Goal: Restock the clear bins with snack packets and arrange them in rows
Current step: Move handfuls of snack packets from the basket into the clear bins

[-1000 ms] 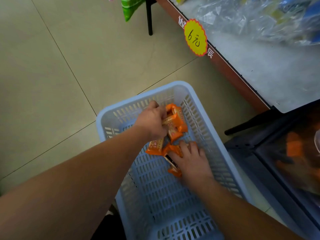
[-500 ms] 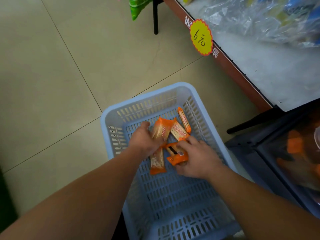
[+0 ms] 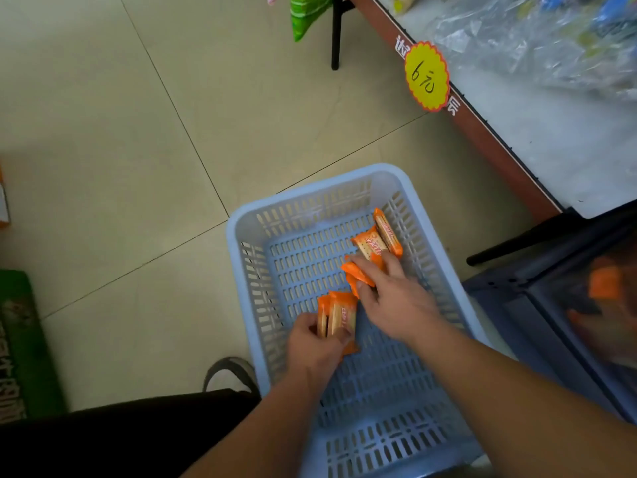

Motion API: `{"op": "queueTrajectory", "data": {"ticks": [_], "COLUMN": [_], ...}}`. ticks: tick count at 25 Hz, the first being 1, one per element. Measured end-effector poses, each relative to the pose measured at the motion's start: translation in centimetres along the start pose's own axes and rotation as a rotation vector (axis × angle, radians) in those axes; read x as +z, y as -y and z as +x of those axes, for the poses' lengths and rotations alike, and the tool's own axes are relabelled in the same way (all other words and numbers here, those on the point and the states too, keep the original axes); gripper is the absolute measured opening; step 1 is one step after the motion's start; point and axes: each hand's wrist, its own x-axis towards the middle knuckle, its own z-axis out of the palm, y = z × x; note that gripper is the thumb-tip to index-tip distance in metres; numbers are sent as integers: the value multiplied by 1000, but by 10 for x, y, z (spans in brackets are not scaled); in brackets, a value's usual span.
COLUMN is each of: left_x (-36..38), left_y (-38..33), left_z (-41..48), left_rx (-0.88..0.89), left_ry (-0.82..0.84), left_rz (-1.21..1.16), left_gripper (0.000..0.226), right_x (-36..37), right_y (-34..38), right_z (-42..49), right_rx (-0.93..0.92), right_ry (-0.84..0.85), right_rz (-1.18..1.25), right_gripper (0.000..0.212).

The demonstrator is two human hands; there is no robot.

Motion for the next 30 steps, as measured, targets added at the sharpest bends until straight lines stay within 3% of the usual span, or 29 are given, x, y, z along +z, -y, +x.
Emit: {"op": "queueTrajectory", "data": {"ticks": [5, 11, 13, 17, 19, 23, 26, 28, 30], "left_x": [10, 15, 14, 16, 16, 13, 13, 13, 13], "left_y": [-30, -42, -54, -78, -81, -79, -75, -72, -68], "left_z": [7, 11, 14, 23, 29, 34, 33, 33, 35], "left_rx": [-194, -249, -231, -167, -106, -24, -20, -5, 10], "left_ry": [103, 178, 198, 208, 139, 120, 125, 127, 143], "left_rz": [-159, -379, -415, -325, -295, -292, -321, -347, -339], "left_gripper": [50, 29, 48, 120, 114, 81, 88, 89, 77], "right_x": [-8, -4, -4, -15, -21, -26, -20, -16, -17], "right_y": [-11, -7, 0, 7, 7, 2, -1, -2, -3], "right_z": [20, 20, 21, 22, 21, 29, 32, 36, 43], "right_rx": [-14, 41, 61, 29, -7, 49, 20, 76, 145], "right_ry": [86, 148, 119, 64, -21, -324, -278, -225, -168], "right_rz": [126, 396, 474, 440, 354, 142, 25, 159, 266], "right_gripper": [50, 57, 55, 51, 67, 74, 91, 95, 91]}}
